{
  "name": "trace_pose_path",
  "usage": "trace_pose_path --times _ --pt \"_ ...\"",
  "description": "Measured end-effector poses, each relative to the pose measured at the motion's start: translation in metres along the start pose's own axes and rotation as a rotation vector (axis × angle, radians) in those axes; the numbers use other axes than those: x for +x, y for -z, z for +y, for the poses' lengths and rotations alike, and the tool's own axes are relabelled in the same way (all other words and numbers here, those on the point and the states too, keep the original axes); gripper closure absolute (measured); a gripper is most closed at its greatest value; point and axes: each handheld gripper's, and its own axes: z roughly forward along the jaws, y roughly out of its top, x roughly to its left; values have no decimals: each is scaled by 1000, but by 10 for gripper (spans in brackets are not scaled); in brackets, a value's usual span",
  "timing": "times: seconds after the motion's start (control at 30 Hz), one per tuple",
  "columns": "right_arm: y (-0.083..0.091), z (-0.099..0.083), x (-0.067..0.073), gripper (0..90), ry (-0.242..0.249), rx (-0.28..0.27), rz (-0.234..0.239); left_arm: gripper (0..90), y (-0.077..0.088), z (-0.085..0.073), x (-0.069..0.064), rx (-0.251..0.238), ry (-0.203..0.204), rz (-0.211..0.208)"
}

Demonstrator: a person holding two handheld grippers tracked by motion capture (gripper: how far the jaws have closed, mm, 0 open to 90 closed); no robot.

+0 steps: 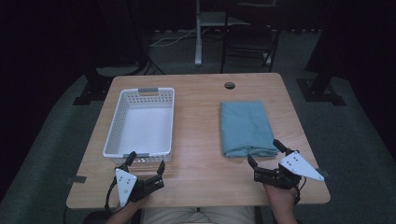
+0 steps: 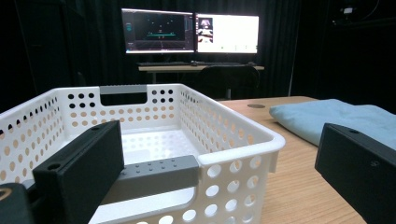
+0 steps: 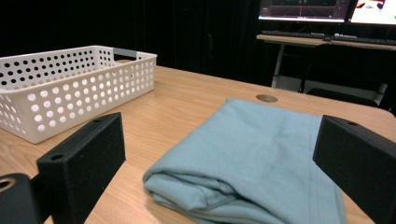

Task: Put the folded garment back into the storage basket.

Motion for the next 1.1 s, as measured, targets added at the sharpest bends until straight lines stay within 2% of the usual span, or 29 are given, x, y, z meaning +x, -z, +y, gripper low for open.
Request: trace_pose_path --times 0.37,0.67,0.83,1.1 --pt "0 26 -1 25 35 -19 13 25 0 0 0 3 -1 -1" --pt "-9 54 -5 26 73 -16 14 25 -1 0 0 9 -2 0" --pt "-13 66 -15 31 72 -24 -5 26 0 0 0 7 -1 0" --pt "-21 75 -39 31 15 -3 -22 26 0 0 0 3 -1 -1"
